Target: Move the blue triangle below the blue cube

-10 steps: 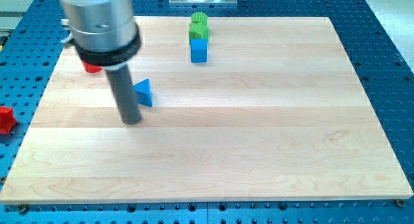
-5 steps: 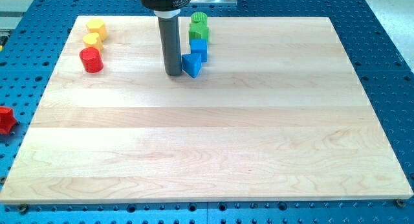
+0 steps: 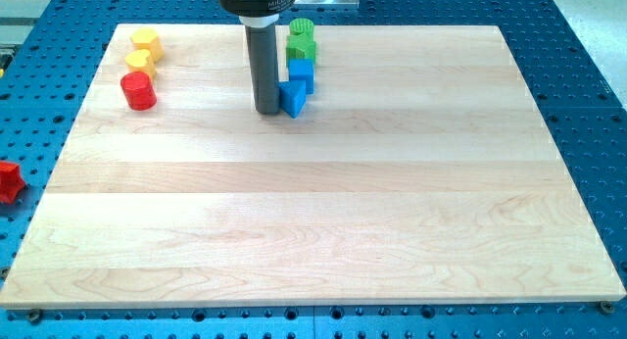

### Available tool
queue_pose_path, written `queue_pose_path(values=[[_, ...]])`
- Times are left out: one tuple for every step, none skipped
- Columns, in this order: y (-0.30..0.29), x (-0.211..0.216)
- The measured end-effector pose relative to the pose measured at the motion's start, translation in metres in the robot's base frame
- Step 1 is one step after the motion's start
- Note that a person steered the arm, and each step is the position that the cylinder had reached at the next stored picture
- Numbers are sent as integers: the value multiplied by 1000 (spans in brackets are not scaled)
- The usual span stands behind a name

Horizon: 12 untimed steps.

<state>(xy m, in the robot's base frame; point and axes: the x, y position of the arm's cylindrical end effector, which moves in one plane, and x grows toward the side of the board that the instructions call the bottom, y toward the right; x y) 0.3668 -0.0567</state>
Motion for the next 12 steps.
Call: queue_pose_path(values=[[0,0],[0,-2],[0,-2],[0,-2],[2,-2],[2,-2],[4,0],[-6,17],[-38,63],[-83,114],[-133,165],[-152,155]])
